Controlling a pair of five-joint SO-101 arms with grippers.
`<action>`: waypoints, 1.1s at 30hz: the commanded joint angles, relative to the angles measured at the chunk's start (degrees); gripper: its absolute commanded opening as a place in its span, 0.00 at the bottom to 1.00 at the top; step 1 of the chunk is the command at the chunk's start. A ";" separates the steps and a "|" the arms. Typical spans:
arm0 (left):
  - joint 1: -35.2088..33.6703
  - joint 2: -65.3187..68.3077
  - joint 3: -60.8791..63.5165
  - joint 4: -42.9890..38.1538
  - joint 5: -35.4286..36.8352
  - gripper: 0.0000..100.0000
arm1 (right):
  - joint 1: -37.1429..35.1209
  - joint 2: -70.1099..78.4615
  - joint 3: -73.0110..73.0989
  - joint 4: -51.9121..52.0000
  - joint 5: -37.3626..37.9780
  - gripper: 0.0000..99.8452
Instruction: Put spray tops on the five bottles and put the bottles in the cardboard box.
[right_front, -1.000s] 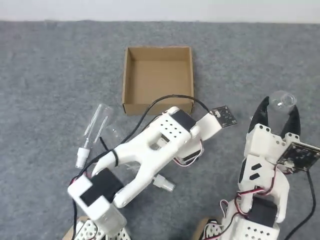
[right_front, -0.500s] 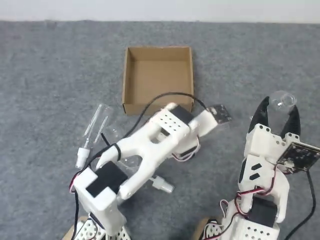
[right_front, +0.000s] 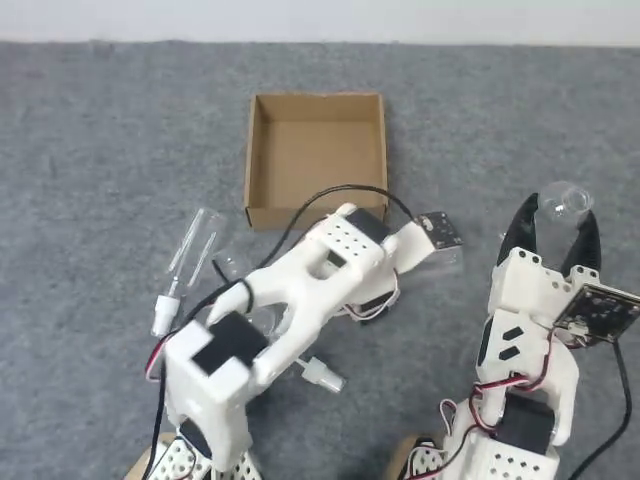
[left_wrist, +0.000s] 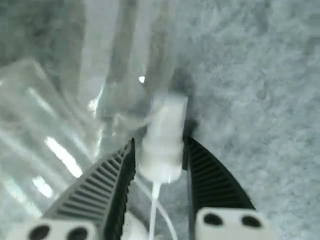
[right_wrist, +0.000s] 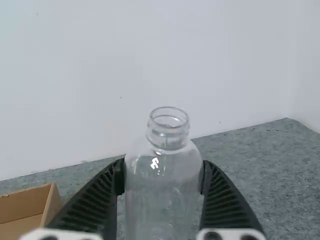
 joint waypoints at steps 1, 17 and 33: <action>-0.18 3.96 -7.60 2.02 -0.35 0.14 | 0.31 -1.19 -1.41 -1.36 -0.35 0.07; 0.00 7.21 -11.12 6.33 -0.26 0.08 | 0.22 -1.19 -1.41 -1.36 -0.26 0.07; 4.31 4.13 -10.95 10.73 7.30 0.01 | 0.22 -1.19 -1.41 -1.19 -0.35 0.07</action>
